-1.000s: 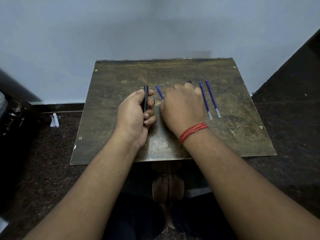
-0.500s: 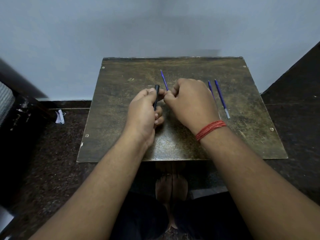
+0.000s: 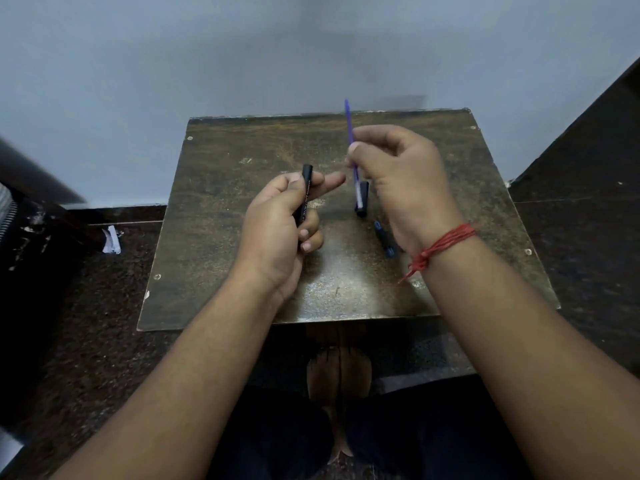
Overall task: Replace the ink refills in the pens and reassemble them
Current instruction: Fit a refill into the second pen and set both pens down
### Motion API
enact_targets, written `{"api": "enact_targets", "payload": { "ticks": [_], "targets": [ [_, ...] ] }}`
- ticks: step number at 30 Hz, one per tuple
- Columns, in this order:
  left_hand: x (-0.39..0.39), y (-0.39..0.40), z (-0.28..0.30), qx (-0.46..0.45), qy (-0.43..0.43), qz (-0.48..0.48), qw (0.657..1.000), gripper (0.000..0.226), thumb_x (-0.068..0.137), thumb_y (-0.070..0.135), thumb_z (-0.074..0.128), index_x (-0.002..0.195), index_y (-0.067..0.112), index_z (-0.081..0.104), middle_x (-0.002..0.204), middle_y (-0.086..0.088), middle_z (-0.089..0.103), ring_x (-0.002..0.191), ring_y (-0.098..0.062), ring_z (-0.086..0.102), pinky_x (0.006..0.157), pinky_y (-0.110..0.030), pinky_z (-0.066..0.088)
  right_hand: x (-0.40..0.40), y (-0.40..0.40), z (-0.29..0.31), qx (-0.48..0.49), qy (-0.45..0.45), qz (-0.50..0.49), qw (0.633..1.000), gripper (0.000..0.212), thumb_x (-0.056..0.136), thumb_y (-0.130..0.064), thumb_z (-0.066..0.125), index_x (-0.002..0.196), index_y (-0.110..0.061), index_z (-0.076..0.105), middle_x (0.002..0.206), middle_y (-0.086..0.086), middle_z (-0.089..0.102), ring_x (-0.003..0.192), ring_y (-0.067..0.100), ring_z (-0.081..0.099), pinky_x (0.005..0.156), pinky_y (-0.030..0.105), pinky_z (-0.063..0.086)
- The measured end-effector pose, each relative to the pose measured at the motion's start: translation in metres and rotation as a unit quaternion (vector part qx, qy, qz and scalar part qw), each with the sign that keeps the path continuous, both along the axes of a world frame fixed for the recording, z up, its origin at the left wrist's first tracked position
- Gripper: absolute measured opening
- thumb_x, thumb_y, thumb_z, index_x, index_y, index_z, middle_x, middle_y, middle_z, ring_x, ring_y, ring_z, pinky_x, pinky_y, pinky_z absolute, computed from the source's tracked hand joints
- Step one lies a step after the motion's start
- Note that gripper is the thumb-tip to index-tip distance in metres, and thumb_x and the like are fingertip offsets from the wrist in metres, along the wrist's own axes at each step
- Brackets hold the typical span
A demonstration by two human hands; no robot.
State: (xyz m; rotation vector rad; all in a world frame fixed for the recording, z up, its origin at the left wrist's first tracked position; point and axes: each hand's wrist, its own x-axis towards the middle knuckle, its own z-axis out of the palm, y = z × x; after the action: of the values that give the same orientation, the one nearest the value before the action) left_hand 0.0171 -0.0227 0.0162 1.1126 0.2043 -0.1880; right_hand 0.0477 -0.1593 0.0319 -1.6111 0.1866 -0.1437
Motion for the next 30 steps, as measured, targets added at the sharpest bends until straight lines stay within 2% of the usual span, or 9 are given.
{"api": "enact_targets", "payload": {
  "ticks": [3, 9, 20, 30],
  "targets": [
    [-0.002, -0.003, -0.002, -0.002, 0.028, -0.028, 0.999, 0.022, 0.105, 0.015, 0.037, 0.096, 0.007, 0.055, 0.111, -0.019, 0.074, 0.04, -0.006, 0.028, 0.037, -0.018, 0.028, 0.006, -0.014, -0.007, 0.106, 0.022, -0.046, 0.993, 0.009, 0.091, -0.012, 0.068, 0.092, -0.018, 0.073, 0.078, -0.001, 0.072, 0.062, 0.004, 0.055, 0.057, 0.019, 0.039],
    [-0.006, -0.01, -0.002, -0.019, 0.061, -0.07, 0.996, 0.023, 0.103, 0.012, 0.035, 0.093, 0.007, 0.056, 0.094, -0.018, 0.075, 0.043, -0.008, 0.035, 0.038, -0.019, 0.032, 0.009, -0.022, -0.007, 0.236, 0.043, -0.068, 0.968, 0.008, 0.094, -0.008, 0.063, 0.089, -0.012, 0.069, 0.077, 0.002, 0.073, 0.059, 0.009, 0.047, 0.049, 0.021, 0.03],
    [-0.008, -0.014, -0.003, 0.013, 0.046, -0.09, 0.995, 0.022, 0.104, 0.012, 0.034, 0.095, 0.006, 0.054, 0.085, -0.014, 0.074, 0.043, -0.01, 0.033, 0.039, -0.02, 0.033, 0.011, -0.02, -0.013, 0.167, 0.052, -0.05, 0.983, 0.007, 0.092, -0.014, 0.067, 0.086, -0.017, 0.067, 0.083, 0.002, 0.077, 0.061, 0.008, 0.049, 0.049, 0.02, 0.035],
    [-0.008, -0.013, -0.004, 0.025, 0.036, -0.095, 0.994, 0.022, 0.105, 0.012, 0.034, 0.096, 0.006, 0.054, 0.086, -0.014, 0.074, 0.043, -0.01, 0.034, 0.04, -0.021, 0.034, 0.011, -0.017, -0.015, 0.16, 0.062, -0.031, 0.985, 0.008, 0.093, -0.015, 0.067, 0.086, -0.018, 0.066, 0.082, 0.0, 0.077, 0.059, 0.005, 0.049, 0.05, 0.02, 0.034]
  ]
}}
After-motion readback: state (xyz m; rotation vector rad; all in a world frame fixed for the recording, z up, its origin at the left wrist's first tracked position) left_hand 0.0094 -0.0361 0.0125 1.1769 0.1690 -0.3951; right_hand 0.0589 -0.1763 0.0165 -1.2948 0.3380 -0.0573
